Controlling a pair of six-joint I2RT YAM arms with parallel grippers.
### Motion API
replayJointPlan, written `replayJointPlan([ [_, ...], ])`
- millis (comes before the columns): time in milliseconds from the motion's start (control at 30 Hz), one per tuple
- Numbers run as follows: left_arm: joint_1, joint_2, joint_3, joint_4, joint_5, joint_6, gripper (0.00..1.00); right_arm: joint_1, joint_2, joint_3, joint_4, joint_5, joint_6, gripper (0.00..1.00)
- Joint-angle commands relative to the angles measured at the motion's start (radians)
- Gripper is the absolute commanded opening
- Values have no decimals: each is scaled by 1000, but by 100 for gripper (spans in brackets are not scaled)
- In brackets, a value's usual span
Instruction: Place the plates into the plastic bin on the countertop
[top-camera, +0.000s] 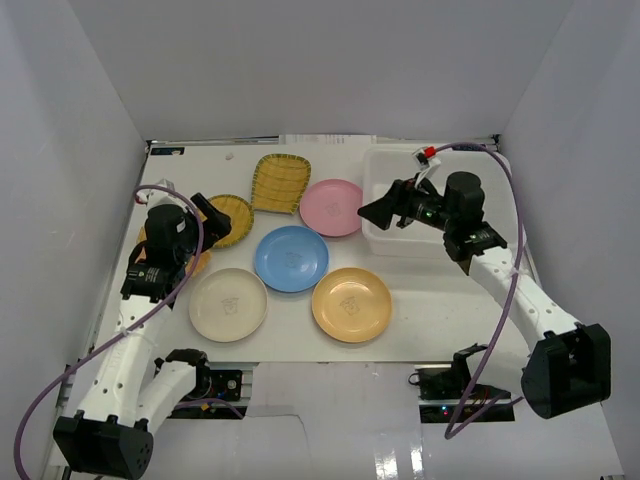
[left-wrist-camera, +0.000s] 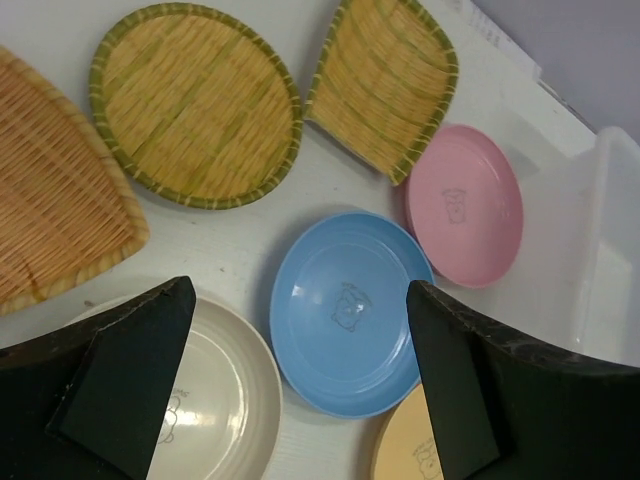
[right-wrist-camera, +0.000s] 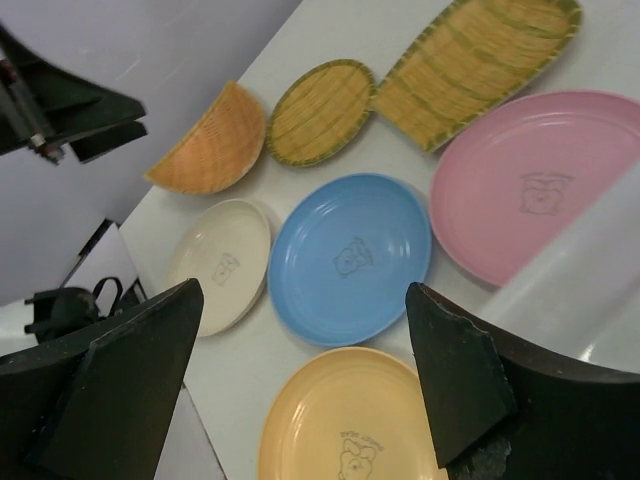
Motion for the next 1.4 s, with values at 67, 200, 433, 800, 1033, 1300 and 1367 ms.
replayJointPlan([
  [67,-5,-12,-9,-124,-210,-120,98,143,2,90,-7,49,-57,88],
  [200,32,-47,-61,-164,-358,-270,98,217,25,113,-28,68,-82,87],
  [433,256,12,-164,-58,-297,-373,96,251,34,74,-27,85,-106,87],
  [800,489,44,-326,-28,-96,-485,94,271,63,55,-20,39,-117,87],
  [1033,508,49,-402,23,-145,-484,93,278,89,55,-14,13,-117,86],
  [1300,541,212,-380,191,-154,-456,70,304,126,69,-13,16,-113,86],
  [1367,541,218,-385,218,-153,-462,54,323,149,75,-13,28,-111,85],
])
